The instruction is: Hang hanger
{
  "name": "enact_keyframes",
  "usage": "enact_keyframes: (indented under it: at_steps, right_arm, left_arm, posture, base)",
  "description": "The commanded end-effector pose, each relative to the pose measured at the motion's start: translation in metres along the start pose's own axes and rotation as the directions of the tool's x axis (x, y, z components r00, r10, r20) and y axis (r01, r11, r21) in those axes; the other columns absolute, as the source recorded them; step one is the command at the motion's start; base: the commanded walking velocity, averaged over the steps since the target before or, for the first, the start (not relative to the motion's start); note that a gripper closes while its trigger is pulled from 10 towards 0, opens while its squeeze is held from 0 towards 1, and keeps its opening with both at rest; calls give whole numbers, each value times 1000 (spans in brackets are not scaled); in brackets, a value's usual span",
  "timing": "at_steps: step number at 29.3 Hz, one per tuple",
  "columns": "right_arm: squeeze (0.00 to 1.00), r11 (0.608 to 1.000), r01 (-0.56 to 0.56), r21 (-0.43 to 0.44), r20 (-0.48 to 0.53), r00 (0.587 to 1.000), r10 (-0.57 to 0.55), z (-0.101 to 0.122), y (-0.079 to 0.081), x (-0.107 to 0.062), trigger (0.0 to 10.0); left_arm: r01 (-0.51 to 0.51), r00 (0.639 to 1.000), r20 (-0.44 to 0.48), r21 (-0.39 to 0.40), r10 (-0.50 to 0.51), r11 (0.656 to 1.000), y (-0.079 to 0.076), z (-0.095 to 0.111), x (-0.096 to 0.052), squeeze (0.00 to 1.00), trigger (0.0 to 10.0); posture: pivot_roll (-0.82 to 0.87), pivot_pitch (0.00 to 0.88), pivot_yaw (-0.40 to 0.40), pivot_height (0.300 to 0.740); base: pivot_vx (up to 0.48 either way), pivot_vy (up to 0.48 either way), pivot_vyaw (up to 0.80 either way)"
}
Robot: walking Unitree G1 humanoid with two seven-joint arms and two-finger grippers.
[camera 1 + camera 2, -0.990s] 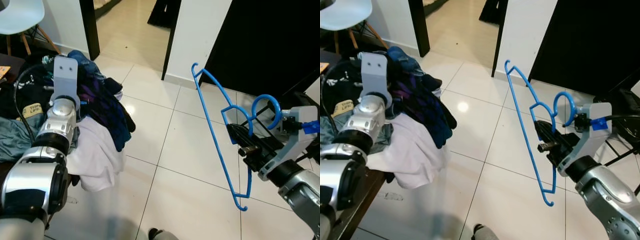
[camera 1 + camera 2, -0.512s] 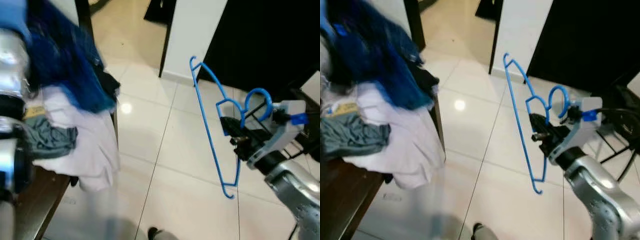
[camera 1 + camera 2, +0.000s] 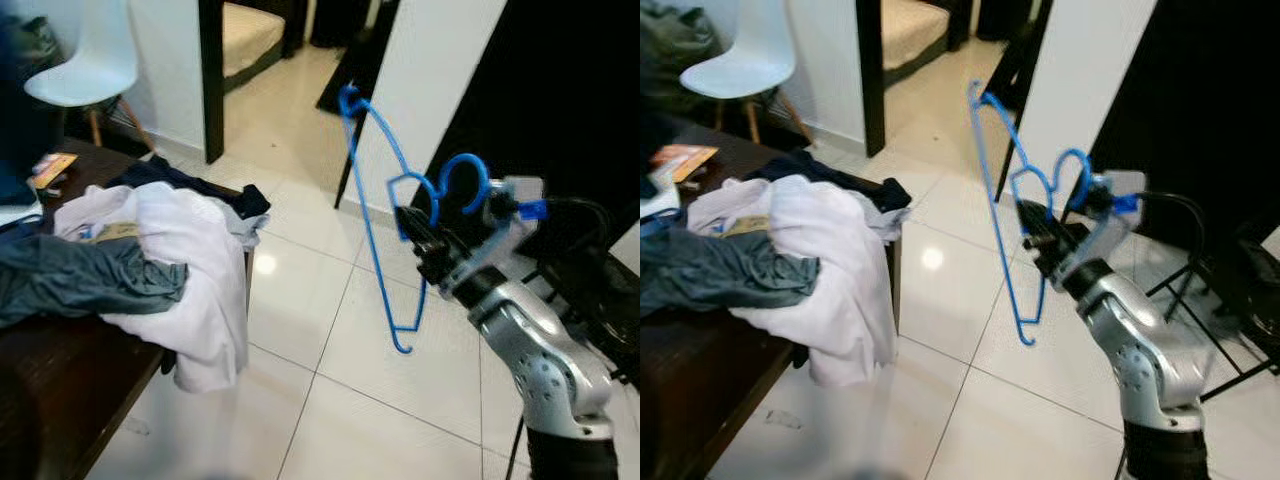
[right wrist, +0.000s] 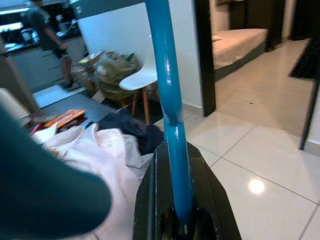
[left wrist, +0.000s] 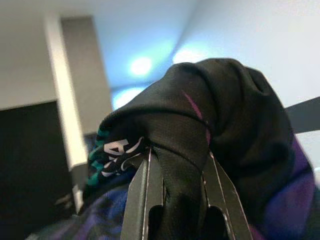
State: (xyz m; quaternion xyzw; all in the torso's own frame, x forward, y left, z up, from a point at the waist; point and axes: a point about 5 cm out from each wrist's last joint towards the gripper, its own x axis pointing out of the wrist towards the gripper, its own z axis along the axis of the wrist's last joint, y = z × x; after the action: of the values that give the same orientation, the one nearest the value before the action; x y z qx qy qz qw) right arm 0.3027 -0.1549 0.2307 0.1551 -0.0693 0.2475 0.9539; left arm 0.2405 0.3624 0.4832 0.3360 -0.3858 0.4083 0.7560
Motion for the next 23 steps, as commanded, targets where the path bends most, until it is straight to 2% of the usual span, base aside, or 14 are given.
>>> enact_keyframes:
  at_steps: [1,2,3,5,10,12,15,17,18,19,20,21,22,23]
  right_arm:
    - [0,1000,2,-15,13,1000,-1,1,-3,3,10000]
    - [0,1000,-21,-10,17,1000,21,-1,-2,10,10000]
    - [0,1000,-21,-10,17,1000,21,-1,-2,10,10000]
    - [0,999,-53,-7,11,999,53,-4,-2,20,10000]
    - [0,996,-92,-17,-9,996,92,-10,-4,28,10000]
    - [0,995,-102,-19,-16,995,102,-12,-6,33,10000]
    - [0,994,-106,-21,-17,994,106,-13,-6,36,10000]
    - [0,993,-117,-22,-20,993,117,-16,-6,41,10000]
    - [0,993,-117,-22,-20,993,117,-16,-6,41,10000]
    - [0,992,-121,-21,-18,993,121,-18,-5,43,10000]
    - [0,992,-121,-21,-18,993,121,-18,-5,43,10000]
    - [0,992,-122,-17,-15,992,122,-19,-5,44,10000]
    - [0,992,-122,-17,-15,992,122,-19,-5,44,10000]
    - [0,992,-122,-16,-9,992,122,-20,-6,45,10000]
  left_arm:
    - [-75,995,61,27,73,997,27,17,3,0,0]
    - [-98,995,-11,115,100,989,49,4,-13,0,0]
    - [-98,995,-11,115,100,989,49,4,-13,0,0]
    - [-108,984,-112,236,137,966,78,-11,-40,0,0]
    - [-92,976,-169,261,140,961,91,-9,-59,0,0]
    - [-92,979,-165,172,121,981,87,0,-64,0,0]
    - [-80,982,-159,129,101,988,83,4,-66,0,0]
    - [69,990,-115,-159,-88,985,48,15,-74,0,0]
    - [69,990,-115,-159,-88,985,48,15,-74,0,0]
    - [201,973,-47,-312,-227,928,22,26,-81,0,0]
    - [201,973,-47,-312,-227,928,22,26,-81,0,0]
    - [316,940,19,-431,-342,845,1,37,-89,0,0]
    - [316,940,19,-431,-342,845,1,37,-89,0,0]
    - [400,906,71,-473,-418,785,-12,47,-96,0,0]
  posture:
    - [110,0,-144,740]
    - [146,0,-172,740]
    - [146,0,-172,740]
    - [169,0,-206,740]
    - [198,0,-231,740]
    - [223,0,-253,740]
    - [226,0,-255,740]
    - [241,0,-261,740]
    - [241,0,-261,740]
    - [237,0,-253,740]
    - [237,0,-253,740]
    - [231,0,-245,740]
    - [231,0,-245,740]
    - [230,0,-243,740]
  base:
    - [0,0,0]
    - [0,0,0]
    - [0,0,0]
    - [0,0,0]
    - [0,0,0]
    - [0,0,0]
    - [0,0,0]
    - [0,0,0]
    - [0,0,0]
    - [0,0,0]
    - [0,0,0]
    - [0,0,0]
    - [0,0,0]
    - [0,0,0]
